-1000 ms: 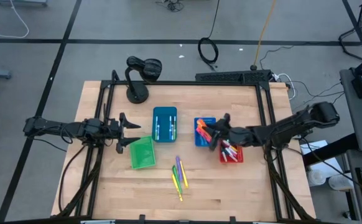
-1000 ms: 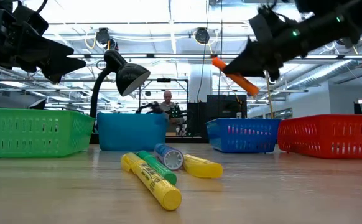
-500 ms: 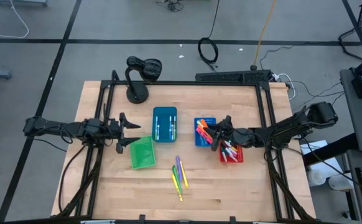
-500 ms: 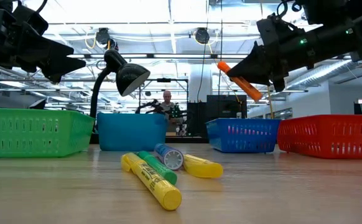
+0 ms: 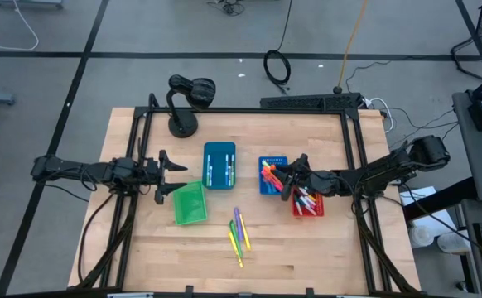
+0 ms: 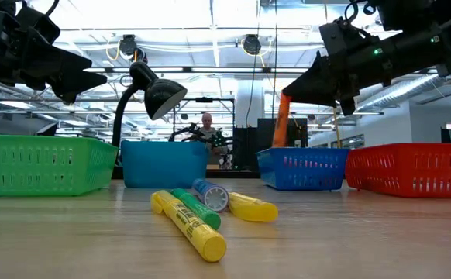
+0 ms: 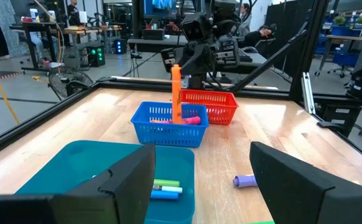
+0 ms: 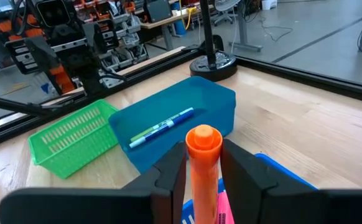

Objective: Pick & Place Markers
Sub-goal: Put the orange highlighter pen into the blue bin

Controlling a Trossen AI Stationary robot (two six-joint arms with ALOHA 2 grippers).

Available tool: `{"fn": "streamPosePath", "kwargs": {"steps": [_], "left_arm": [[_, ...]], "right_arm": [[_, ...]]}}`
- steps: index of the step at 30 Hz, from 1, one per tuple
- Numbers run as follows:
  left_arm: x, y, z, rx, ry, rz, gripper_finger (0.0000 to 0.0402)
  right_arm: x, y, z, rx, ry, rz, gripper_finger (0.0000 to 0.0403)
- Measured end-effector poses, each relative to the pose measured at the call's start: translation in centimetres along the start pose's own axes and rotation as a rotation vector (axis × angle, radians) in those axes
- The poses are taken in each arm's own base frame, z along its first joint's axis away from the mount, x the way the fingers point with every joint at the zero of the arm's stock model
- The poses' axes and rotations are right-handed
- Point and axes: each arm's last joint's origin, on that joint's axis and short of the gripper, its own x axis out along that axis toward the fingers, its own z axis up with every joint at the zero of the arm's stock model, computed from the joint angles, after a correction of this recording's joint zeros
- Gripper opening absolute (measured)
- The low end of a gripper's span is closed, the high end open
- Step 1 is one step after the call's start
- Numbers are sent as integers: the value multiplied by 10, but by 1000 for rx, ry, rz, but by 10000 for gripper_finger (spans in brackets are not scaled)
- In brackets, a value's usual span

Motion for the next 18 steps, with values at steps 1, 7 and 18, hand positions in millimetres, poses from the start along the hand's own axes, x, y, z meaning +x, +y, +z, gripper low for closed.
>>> {"fn": "streamPosePath", "kwargs": {"steps": [1,7,18], "left_arm": [[0,0,0,0,0,0,267],[0,0,0,0,0,0,267],[0,0,0,0,0,0,267]], "right_arm": [[0,0,0,0,0,0,88],[0,0,0,0,0,0,88],[0,0,-1,-31,6,-2,89]]}}
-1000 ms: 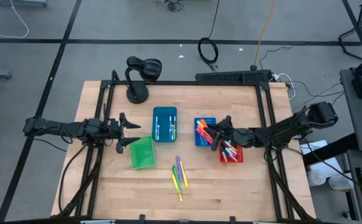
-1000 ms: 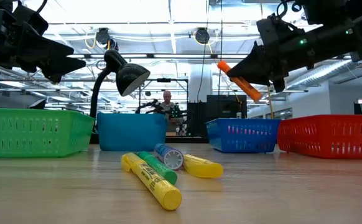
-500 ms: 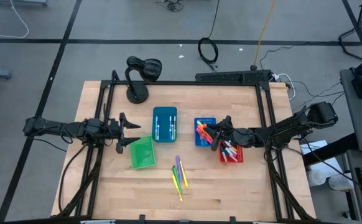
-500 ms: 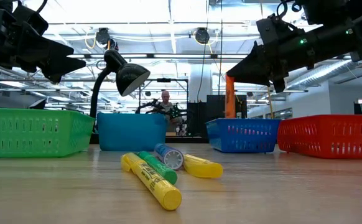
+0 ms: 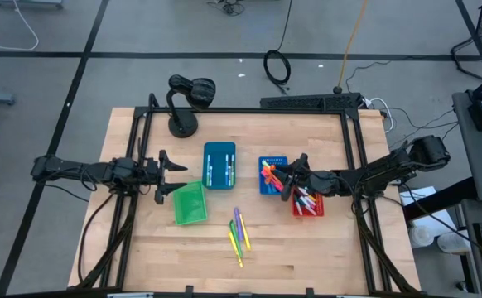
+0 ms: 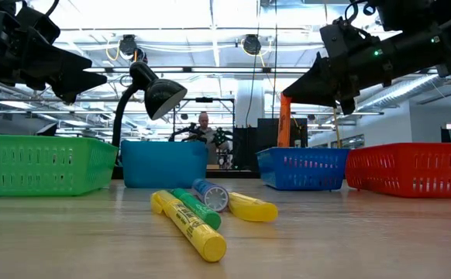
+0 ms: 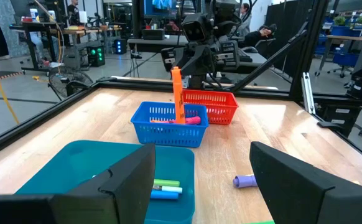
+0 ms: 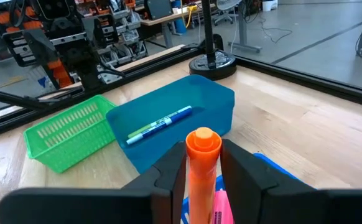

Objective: Pick & Place Markers
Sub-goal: Put the orange highlighter pen into the blue bin

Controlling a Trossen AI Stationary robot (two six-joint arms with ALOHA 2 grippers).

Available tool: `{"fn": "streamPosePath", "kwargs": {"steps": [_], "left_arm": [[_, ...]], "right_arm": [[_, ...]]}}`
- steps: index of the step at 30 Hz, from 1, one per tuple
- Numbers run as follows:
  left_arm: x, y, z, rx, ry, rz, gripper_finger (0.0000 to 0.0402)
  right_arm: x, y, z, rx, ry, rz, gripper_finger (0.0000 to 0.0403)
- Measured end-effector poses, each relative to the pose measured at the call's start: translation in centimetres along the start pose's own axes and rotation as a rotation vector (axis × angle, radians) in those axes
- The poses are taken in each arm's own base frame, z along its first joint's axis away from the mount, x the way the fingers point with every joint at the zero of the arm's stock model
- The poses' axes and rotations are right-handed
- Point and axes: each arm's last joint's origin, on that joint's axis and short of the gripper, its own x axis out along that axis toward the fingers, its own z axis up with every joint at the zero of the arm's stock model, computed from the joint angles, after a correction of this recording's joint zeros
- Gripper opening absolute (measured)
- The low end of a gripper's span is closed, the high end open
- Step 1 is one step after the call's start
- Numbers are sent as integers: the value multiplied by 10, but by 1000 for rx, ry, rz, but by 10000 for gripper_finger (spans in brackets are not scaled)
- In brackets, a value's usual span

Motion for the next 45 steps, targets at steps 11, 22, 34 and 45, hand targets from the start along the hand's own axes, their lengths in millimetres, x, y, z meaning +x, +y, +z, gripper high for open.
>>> {"fn": "streamPosePath", "kwargs": {"steps": [11,22,34,45], "left_arm": [[0,0,0,0,0,0,267],[0,0,0,0,0,0,267],[0,0,0,0,0,0,267],[0,0,0,0,0,0,267]], "right_arm": [[0,0,1,-78,-9,4,89],[-1,3,3,-109,-27,23,94],[-1,4,3,-130,-23,48,205],[-1,5,3,-181,-26,60,226]]}}
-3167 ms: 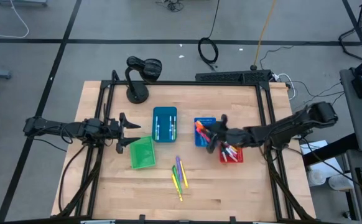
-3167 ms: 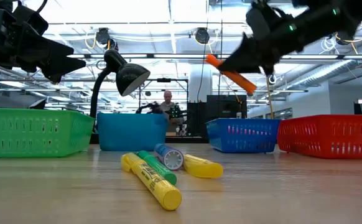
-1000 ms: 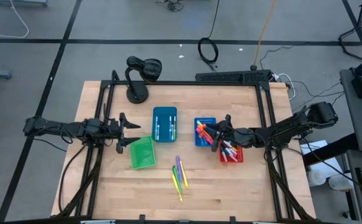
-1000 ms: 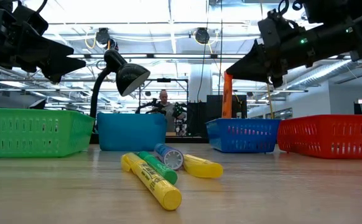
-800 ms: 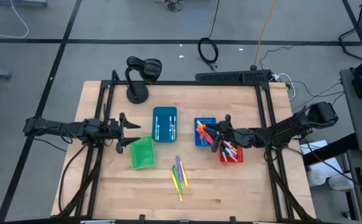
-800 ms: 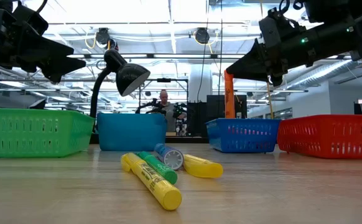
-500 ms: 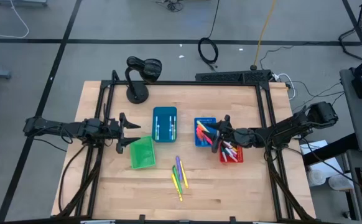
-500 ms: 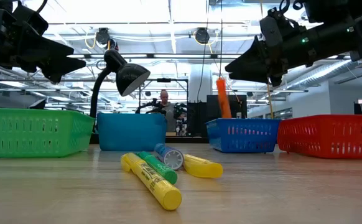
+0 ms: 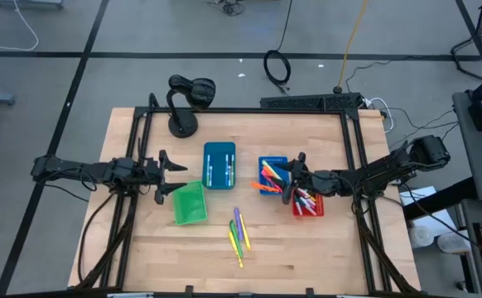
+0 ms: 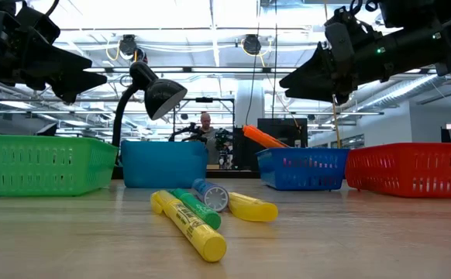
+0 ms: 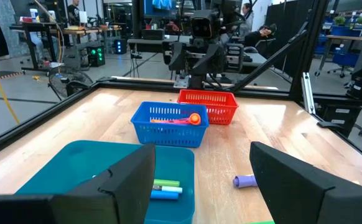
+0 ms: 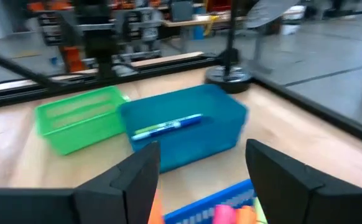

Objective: Pick & Place Markers
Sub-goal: Put the orange highlighter pen into the blue bin

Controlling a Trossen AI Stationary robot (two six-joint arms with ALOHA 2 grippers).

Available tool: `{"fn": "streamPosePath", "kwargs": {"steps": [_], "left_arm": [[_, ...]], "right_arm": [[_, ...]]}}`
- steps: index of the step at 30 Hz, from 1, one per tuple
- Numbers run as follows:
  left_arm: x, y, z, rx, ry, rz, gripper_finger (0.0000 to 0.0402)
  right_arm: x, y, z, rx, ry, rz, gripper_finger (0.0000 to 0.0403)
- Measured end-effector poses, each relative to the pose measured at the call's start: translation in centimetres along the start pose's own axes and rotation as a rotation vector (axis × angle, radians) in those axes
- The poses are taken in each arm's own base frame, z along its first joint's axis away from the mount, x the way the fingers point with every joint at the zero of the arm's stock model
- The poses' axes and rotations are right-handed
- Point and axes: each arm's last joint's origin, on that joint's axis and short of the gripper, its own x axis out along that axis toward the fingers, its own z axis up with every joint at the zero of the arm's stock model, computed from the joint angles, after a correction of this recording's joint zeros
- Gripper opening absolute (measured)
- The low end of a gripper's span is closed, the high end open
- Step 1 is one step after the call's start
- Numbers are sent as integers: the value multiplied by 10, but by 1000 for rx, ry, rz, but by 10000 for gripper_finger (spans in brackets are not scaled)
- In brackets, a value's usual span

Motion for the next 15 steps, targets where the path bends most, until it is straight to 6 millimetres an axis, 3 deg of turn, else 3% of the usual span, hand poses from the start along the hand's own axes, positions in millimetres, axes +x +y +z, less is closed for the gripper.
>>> {"fn": "streamPosePath", "kwargs": {"steps": [7,11,15], "left_arm": [[0,0,0,0,0,0,267],[0,0,0,0,0,0,267],[0,0,0,0,1,0,267]], "right_arm": [[0,13,0,-54,57,280,226],[11,37,-1,-137,143,348,226],[35,66,-15,-288,289,367,226]]}}
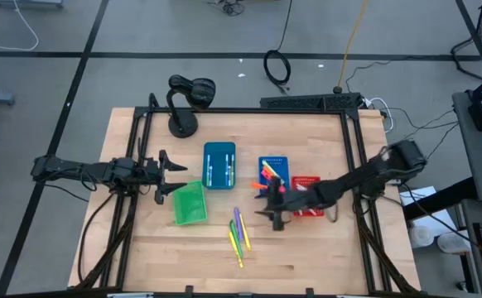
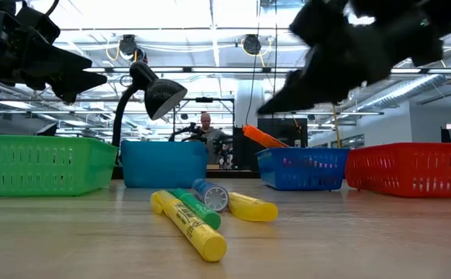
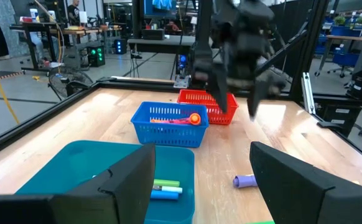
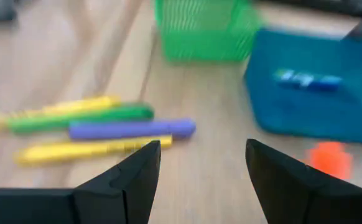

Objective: Pick & Place Markers
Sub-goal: Put the orange highlighter pen into the blue bin

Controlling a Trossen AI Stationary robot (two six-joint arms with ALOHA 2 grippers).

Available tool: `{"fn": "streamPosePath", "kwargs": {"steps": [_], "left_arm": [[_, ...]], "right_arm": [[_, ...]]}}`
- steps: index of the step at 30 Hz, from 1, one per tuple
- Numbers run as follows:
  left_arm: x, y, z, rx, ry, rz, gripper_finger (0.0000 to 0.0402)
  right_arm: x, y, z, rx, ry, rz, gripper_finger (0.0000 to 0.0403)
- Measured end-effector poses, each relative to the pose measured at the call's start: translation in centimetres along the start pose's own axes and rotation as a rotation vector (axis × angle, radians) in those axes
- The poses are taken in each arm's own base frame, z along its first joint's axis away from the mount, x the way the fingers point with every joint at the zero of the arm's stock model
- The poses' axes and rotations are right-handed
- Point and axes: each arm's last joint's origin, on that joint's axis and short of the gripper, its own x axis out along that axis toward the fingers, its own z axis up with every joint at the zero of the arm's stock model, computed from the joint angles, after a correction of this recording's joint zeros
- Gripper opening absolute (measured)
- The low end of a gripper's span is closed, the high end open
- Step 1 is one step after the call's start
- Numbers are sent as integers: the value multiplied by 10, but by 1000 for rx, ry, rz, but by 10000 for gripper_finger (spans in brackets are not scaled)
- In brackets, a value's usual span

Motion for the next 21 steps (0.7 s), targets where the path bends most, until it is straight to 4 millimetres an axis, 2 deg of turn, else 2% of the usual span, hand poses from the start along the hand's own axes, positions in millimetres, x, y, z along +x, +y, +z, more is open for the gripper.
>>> {"fn": "streamPosePath", "kwargs": {"steps": [5,9,13,21], "left_arm": [[0,0,0,0,-1,0,267],[0,0,0,0,-1,0,267],[0,0,0,0,0,0,267],[0,0,0,0,-1,0,267]], "right_arm": [[38,11,-2,-94,200,-28,226],[52,12,5,-136,214,-151,226],[51,9,9,-134,212,-267,226],[27,-4,18,-99,270,-511,225]]}}
